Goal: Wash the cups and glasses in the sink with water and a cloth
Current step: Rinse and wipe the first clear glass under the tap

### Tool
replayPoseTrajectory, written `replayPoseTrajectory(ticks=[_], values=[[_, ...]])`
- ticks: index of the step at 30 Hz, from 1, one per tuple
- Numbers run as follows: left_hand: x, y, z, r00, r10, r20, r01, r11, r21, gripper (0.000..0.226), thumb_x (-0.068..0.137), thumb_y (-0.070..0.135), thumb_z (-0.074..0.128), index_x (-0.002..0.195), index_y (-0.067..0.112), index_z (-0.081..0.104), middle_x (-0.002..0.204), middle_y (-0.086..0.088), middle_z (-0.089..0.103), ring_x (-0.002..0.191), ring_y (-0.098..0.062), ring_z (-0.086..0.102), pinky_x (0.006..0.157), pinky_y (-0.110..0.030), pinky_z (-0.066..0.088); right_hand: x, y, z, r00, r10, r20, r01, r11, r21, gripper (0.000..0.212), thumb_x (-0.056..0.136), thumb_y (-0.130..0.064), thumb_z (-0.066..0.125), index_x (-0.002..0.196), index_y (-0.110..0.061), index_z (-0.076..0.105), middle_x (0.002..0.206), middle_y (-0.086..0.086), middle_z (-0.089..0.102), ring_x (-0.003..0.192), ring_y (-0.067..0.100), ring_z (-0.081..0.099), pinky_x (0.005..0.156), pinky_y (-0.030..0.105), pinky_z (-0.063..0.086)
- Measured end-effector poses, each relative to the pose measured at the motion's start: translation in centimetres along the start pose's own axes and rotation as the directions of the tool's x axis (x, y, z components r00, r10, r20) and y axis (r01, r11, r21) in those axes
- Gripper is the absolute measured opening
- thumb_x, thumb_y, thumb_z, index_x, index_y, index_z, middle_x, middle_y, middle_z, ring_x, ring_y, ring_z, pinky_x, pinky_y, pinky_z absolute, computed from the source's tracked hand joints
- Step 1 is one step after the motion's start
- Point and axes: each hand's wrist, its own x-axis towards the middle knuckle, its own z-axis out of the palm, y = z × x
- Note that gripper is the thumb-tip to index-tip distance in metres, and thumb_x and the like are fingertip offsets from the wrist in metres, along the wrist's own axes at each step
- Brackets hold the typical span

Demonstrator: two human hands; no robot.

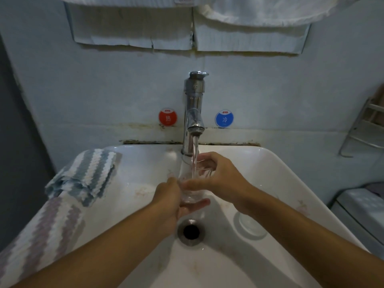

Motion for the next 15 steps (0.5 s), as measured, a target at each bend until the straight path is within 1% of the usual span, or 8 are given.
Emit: replayPoseTrajectory(ticks=[2,4,6,8,10,11,13,15], values=[[-0.10,-0.03,-0.11,1.000,-0.025,-0.003,0.025,0.999,-0.037,0.030,0.107,0.017,0.035,0.111,0.004,0.061,0.110,-0.023,0.064,0.093,-0.039,0.068,0.065,-0.044,0.061,0.17,-0.09,-0.12,0.999,0.001,0.048,0.000,1.000,-0.021,0.070,0.065,-0.028,0.091,0.125,-0.024,0.054,0.111,-0.013,0.061,0.100,0.002,0.058,0.073,0.011,0.043],[-0.18,-0.01,-0.24,0.999,-0.039,0.012,0.040,0.998,-0.048,0.029,0.107,0.015,0.035,0.106,0.004,0.061,0.107,-0.023,0.064,0.094,-0.039,0.067,0.065,-0.044,0.061,0.34,-0.18,-0.39,0.995,0.021,0.099,-0.020,1.000,-0.016,0.069,0.067,-0.024,0.090,0.126,-0.025,0.055,0.111,-0.013,0.062,0.100,0.003,0.058,0.073,0.012,0.043],[-0.10,-0.01,-0.31,0.998,-0.045,0.032,0.047,0.997,-0.060,0.027,0.106,0.013,0.036,0.106,0.004,0.062,0.103,-0.023,0.067,0.093,-0.039,0.069,0.067,-0.046,0.062,0.43,-0.14,-0.73,0.986,0.042,0.163,-0.041,0.999,-0.009,0.067,0.071,-0.016,0.087,0.128,-0.026,0.054,0.115,-0.010,0.063,0.107,0.007,0.058,0.079,0.016,0.046],[0.21,-0.05,-0.32,0.999,-0.039,0.038,0.041,0.996,-0.075,0.030,0.106,0.016,0.035,0.107,0.003,0.062,0.097,-0.023,0.072,0.088,-0.038,0.072,0.070,-0.049,0.061,0.42,-0.10,-0.92,0.975,0.047,0.218,-0.045,0.999,-0.010,0.058,0.074,-0.008,0.083,0.121,-0.028,0.055,0.113,-0.009,0.065,0.106,0.007,0.061,0.085,0.018,0.049],[0.50,-0.03,-0.25,0.999,-0.021,0.038,0.024,0.997,-0.078,0.036,0.107,0.020,0.032,0.108,0.002,0.063,0.090,-0.022,0.074,0.083,-0.036,0.073,0.071,-0.051,0.060,0.37,0.01,-0.88,0.967,0.053,0.250,-0.055,0.998,0.003,0.052,0.075,-0.004,0.081,0.112,-0.030,0.056,0.107,-0.009,0.066,0.100,0.006,0.063,0.077,0.014,0.050],[0.62,-0.06,-0.21,0.999,-0.019,0.040,0.022,0.996,-0.082,0.037,0.107,0.021,0.032,0.108,0.002,0.063,0.088,-0.021,0.075,0.082,-0.036,0.074,0.070,-0.051,0.060,0.32,0.11,-0.84,0.966,0.057,0.253,-0.061,0.998,0.008,0.052,0.074,-0.003,0.081,0.112,-0.028,0.056,0.106,-0.009,0.067,0.097,0.006,0.065,0.073,0.013,0.050],[0.71,-0.09,-0.25,0.999,-0.023,0.049,0.026,0.997,-0.070,0.037,0.107,0.022,0.032,0.109,0.002,0.063,0.091,-0.022,0.074,0.083,-0.036,0.074,0.068,-0.049,0.060,0.26,0.35,-0.71,0.971,0.049,0.235,-0.054,0.998,0.014,0.055,0.071,-0.001,0.083,0.113,-0.026,0.057,0.100,-0.010,0.068,0.088,0.001,0.068,0.065,0.010,0.050],[0.78,0.04,-0.37,0.999,0.000,0.053,-0.001,1.000,0.031,0.039,0.107,0.023,0.030,0.112,0.002,0.063,0.095,-0.021,0.074,0.084,-0.034,0.074,0.067,-0.045,0.061,0.22,0.52,-0.58,0.979,0.025,0.204,-0.031,0.999,0.023,0.054,0.070,-0.001,0.085,0.111,-0.025,0.058,0.096,-0.012,0.068,0.081,-0.005,0.067,0.060,0.006,0.048]])
